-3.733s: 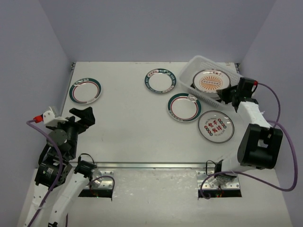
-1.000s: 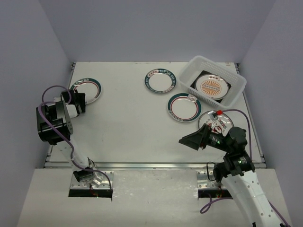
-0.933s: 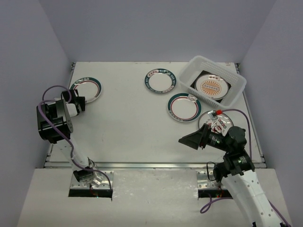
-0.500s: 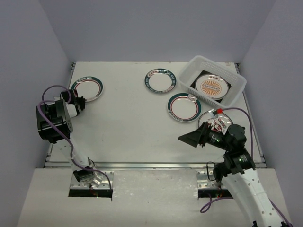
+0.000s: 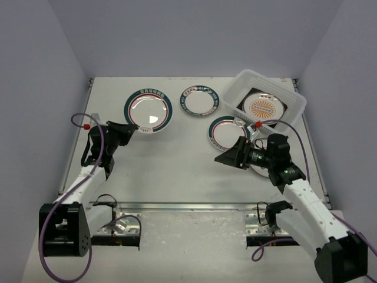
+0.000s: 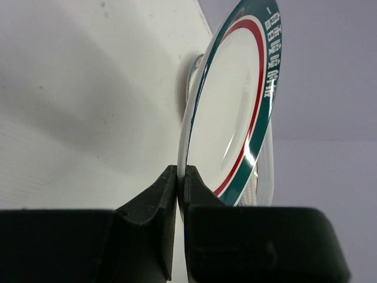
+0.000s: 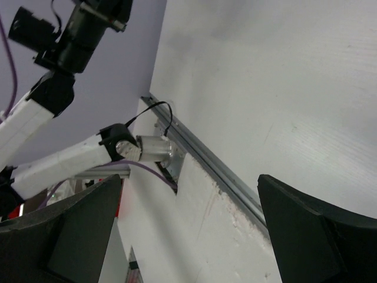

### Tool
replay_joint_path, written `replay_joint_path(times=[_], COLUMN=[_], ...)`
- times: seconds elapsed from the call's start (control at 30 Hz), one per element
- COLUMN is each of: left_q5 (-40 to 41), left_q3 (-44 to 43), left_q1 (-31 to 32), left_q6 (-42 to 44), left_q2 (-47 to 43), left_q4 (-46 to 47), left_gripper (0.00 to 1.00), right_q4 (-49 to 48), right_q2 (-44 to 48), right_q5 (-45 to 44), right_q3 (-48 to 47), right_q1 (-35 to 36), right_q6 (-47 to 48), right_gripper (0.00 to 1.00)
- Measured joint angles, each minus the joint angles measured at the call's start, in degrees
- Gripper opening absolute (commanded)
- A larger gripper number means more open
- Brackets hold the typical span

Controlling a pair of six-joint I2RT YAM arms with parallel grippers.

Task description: Place the plates into the plastic bin on the countertop

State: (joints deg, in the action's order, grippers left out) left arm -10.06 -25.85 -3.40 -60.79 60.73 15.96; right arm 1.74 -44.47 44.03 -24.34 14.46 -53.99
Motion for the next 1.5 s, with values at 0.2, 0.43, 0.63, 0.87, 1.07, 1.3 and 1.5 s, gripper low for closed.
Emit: replay_joint_path(times=[0.2,0.43,0.63,0.87,1.07,1.3,1.5], left_q5=[-15.4,-28.23,-32.78,-33.28,-29.33,-8.28,4.12], left_q3=[0.53,3.51,4.74,5.41,2.18,-14.68,-16.65], left_q1=[1.77,11.11,16.08,16.76,16.94,16.94,16.95], left_q6=[6.9,10.09,10.35,10.45,15.11,27.76,34.51], left_q2=[-4.02,-6.64,-6.77,-6.27,-5.47,-11.84,-24.69], left_q4=[-3.72,-6.01,-5.27,-4.66,-11.09,-32.88,-38.19], left_gripper=[0.0,0.0,0.0,0.12,1.0,1.0,1.0], right_q4=[0.06,-0.71,0.12,-1.05,-1.61,3.04,5.13], right_q2=[-12.06,-23.51,-28.64,-27.34,-23.3,-17.62,-13.25], right_q5=[-3.5,-5.97,-8.58,-9.34,-11.27,-18.48,-32.91], right_q3=[-6.34,-15.95,-18.2,-16.1,-12.58,-12.05,-12.3], right_q1=[0.07,2.15,5.88,7.86,7.65,-4.74,-23.42], right_q6=[3.72,8.75,11.5,12.0,10.76,5.27,-3.21], right_gripper=[0.93,0.85,0.35,0.0,0.0,0.0,0.0])
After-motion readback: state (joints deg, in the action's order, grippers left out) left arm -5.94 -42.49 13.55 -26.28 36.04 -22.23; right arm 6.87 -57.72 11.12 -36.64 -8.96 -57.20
